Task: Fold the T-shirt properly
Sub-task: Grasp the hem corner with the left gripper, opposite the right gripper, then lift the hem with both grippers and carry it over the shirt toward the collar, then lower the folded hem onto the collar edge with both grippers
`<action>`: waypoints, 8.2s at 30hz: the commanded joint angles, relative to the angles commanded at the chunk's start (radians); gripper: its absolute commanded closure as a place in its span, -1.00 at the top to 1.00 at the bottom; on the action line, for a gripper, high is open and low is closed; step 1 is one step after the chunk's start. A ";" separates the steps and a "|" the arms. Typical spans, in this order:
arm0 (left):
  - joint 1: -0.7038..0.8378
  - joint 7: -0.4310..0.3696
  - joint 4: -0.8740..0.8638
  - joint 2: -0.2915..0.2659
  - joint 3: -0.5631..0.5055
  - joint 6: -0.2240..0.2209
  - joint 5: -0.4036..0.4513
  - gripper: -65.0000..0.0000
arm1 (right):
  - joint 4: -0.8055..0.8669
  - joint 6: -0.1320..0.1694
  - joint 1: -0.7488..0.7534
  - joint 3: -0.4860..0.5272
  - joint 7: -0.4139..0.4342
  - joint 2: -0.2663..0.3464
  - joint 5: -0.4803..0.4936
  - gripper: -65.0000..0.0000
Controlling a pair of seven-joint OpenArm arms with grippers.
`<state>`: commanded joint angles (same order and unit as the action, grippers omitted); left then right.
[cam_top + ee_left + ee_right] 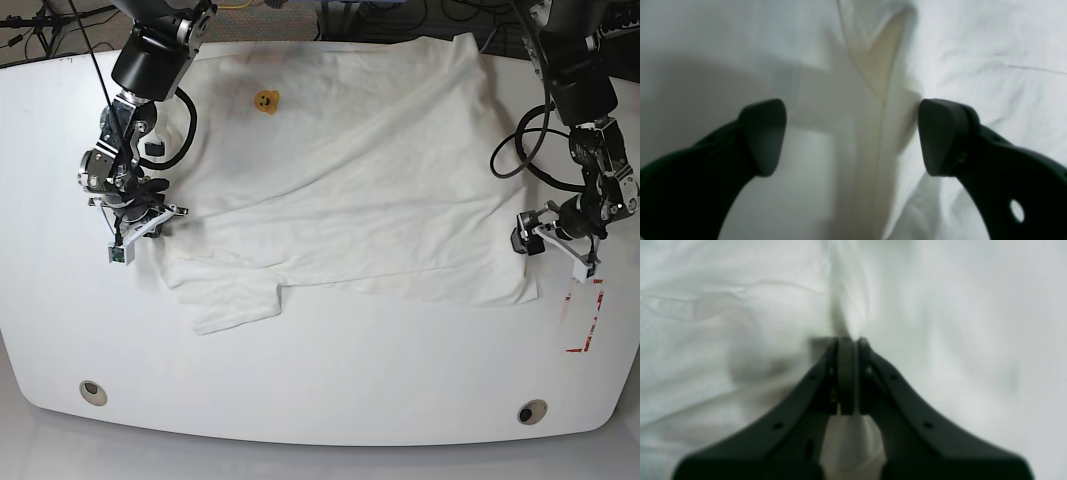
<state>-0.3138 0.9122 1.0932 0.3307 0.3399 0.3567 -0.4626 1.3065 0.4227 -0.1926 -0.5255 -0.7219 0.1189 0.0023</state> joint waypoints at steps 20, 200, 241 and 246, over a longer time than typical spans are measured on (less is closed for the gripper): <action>-0.017 0.005 -0.028 -0.057 -0.032 -0.003 0.003 -0.63 | 0.000 0.000 0.000 0.000 0.000 0.000 0.002 -1.00; 0.324 0.316 0.884 -0.041 0.173 0.091 -0.239 -1.00 | 0.566 0.048 0.149 0.153 -0.215 0.206 0.002 -1.00; 0.690 0.319 0.878 0.083 0.178 0.091 -0.255 -0.90 | 0.626 0.048 0.557 0.157 -0.190 0.095 -0.005 -0.99; 0.700 0.321 0.878 0.083 0.178 0.091 -0.255 -0.20 | 0.641 0.046 0.572 0.155 -0.190 0.063 -0.005 -0.50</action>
<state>0.3859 1.2329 1.9709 0.4135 0.5178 0.4473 -0.7173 1.9479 0.4687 0.3798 -0.3705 -0.9122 0.1818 -0.0023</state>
